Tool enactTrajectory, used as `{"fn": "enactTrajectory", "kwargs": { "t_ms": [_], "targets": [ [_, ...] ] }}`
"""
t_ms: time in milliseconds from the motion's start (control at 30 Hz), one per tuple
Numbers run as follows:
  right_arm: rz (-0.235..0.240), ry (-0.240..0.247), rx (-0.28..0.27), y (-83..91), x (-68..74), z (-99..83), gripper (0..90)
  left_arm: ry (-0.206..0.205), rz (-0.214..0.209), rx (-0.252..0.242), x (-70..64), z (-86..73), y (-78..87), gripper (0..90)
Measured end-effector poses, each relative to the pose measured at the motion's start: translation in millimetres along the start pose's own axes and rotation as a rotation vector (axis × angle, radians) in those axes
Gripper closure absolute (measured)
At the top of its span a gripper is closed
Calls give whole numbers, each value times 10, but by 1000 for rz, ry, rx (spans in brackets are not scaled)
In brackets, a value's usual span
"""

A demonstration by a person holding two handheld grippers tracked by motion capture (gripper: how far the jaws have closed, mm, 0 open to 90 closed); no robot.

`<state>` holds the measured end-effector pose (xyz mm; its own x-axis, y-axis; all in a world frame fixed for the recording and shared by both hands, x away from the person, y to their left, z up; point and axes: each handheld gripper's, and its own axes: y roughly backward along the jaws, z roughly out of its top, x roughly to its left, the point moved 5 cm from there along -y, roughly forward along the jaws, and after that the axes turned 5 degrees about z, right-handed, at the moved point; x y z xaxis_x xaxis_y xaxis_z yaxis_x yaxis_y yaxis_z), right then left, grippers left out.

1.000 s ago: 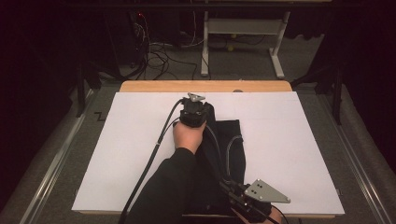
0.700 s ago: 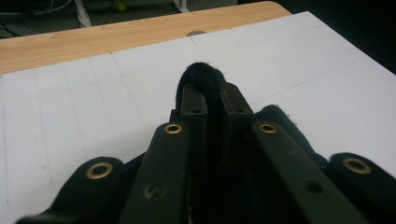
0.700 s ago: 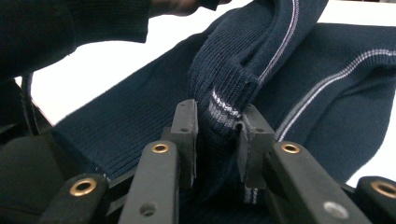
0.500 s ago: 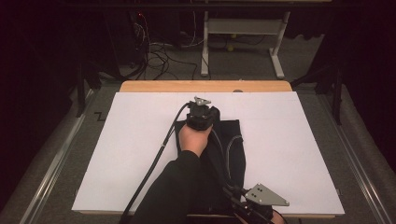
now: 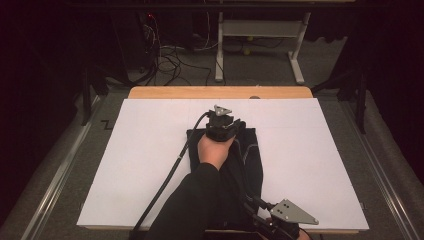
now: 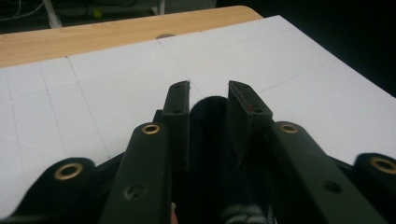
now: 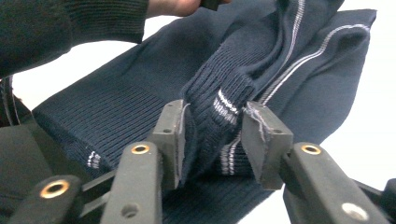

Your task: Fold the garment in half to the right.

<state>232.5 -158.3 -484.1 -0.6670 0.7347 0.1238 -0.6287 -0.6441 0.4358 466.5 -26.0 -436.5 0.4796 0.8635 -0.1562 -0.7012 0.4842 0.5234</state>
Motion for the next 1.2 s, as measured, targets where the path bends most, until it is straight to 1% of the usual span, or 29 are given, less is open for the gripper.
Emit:
{"fn": "enactTrajectory", "kwargs": {
  "t_ms": [133, 233, 267, 367, 400, 467, 567, 633, 700, 733, 800, 867, 900, 933, 1033, 1100, 1167, 1200],
  "targets": [
    [-4, -12, -29, 64, -38, 30, 536, -9, 1, -8, -22, 23, 22, 609],
    [-7, -15, -49, 101, -60, 56, 495, -16, 4, -4, -16, 19, 29, 552],
    [-8, -15, -55, 109, -64, 64, 483, -23, 6, 0, -10, 13, 34, 533],
    [-9, -9, -65, 117, -73, 85, 462, -52, -10, -5, 10, -3, 68, 465],
    [-10, -7, -66, 117, -75, 88, 457, -64, -12, -6, 18, -11, 84, 439],
    [-8, -4, -66, 108, -83, 93, 448, -68, -33, -17, 29, -24, 126, 379],
    [-14, -4, -66, 103, -108, 109, 447, -89, -50, -36, 56, -60, 222, 300],
    [-18, -6, -69, 95, -133, 129, 449, -98, -55, -37, 93, -103, 300, 243],
    [-17, -8, -67, 66, -176, 163, 460, -100, -59, -32, 149, -162, 378, 160],
    [-20, -9, -63, 41, -197, 182, 467, -101, -58, -38, 183, -192, 426, 118],
    [-23, -7, -49, -37, -253, 233, 481, -101, -56, -53, 251, -247, 514, 95],
    [-15, -23, -29, -133, -311, 285, 486, -102, -58, -47, 335, -330, 601, 4],
    [-20, -14, -19, -183, -332, 315, 492, -109, -50, -50, 370, -366, 644, 0],
    [-33, 7, -10, -237, -351, 350, 498, -112, -49, -59, 401, -399, 695, 0],
    [-43, 41, 16, -420, -402, 472, 519, -122, -71, -70, 483, -500, 862, 0],
    [-52, 68, 42, -557, -447, 545, 540, -136, -73, -73, 550, -590, 989, 0],
    [-62, 74, 78, -695, -504, 596, 572, -128, -74, -79, 648, -692, 1130, 0],
    [-63, 82, 97, -758, -535, 615, 591, -120, -64, -76, 708, -750, 1198, 0]
  ]
}}
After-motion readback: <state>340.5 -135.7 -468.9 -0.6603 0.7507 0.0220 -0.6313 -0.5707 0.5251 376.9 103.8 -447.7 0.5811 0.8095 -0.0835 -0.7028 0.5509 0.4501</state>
